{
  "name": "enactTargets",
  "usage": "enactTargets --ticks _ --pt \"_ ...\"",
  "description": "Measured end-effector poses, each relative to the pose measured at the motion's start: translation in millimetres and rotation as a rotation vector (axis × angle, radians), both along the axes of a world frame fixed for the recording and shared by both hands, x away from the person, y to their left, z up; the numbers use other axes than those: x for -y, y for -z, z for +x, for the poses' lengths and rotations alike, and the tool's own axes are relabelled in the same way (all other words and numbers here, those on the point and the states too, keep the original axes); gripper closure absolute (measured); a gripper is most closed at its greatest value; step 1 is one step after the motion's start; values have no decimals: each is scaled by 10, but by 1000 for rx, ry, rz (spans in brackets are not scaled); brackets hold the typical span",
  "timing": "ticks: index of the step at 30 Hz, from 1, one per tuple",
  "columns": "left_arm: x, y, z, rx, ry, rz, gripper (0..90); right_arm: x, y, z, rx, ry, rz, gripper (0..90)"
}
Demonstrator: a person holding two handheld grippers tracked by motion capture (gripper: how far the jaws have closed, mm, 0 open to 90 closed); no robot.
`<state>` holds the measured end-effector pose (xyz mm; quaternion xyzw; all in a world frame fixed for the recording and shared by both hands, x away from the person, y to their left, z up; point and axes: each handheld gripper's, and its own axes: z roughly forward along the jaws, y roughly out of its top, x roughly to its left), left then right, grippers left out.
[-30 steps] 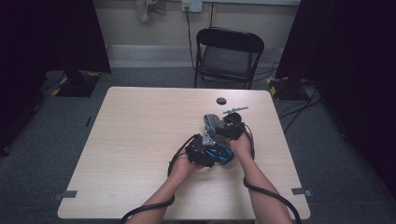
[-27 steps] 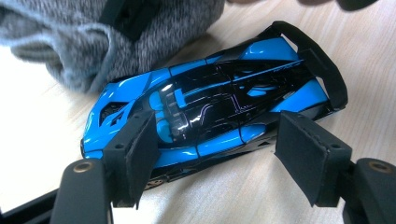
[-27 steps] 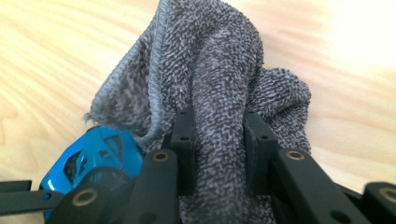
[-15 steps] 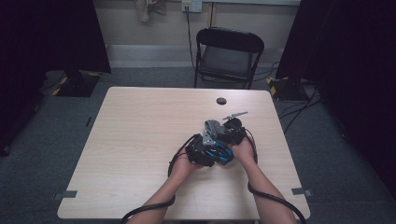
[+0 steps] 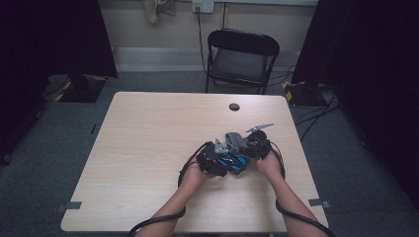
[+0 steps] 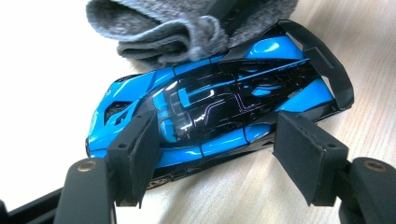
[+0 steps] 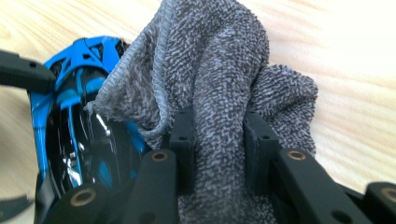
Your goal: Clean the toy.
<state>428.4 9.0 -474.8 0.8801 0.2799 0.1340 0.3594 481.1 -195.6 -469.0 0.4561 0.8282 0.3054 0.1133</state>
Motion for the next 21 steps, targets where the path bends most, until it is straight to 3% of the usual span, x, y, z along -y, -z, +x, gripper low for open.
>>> enactTargets --ticks 21 --pt "24 -8 -5 -1 10 11 313 291 2 -182 5 7 -3 693"
